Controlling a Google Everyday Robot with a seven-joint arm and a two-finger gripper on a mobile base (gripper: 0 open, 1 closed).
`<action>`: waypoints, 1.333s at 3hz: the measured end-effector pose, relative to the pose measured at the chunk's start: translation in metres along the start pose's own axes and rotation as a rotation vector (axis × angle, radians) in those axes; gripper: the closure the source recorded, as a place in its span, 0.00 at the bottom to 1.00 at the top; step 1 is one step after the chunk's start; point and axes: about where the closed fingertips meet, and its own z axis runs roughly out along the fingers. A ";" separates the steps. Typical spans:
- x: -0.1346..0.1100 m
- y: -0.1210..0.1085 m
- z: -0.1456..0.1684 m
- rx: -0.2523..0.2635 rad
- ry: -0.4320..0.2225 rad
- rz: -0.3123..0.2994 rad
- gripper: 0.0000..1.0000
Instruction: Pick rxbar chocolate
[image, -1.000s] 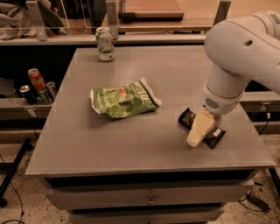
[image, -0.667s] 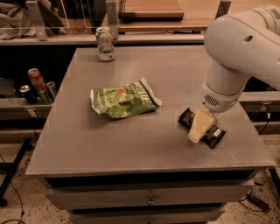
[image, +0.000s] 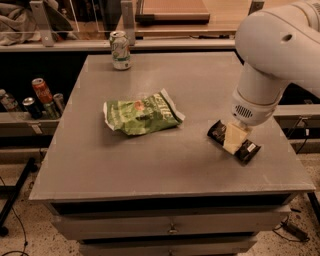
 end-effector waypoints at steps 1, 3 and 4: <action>0.000 0.000 0.000 0.000 0.000 0.000 1.00; -0.014 -0.027 -0.034 0.079 -0.016 -0.048 1.00; -0.021 -0.035 -0.051 0.105 -0.035 -0.075 1.00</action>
Offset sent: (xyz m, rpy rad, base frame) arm 0.0330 -0.0128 0.0446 -0.0836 -0.0708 0.0454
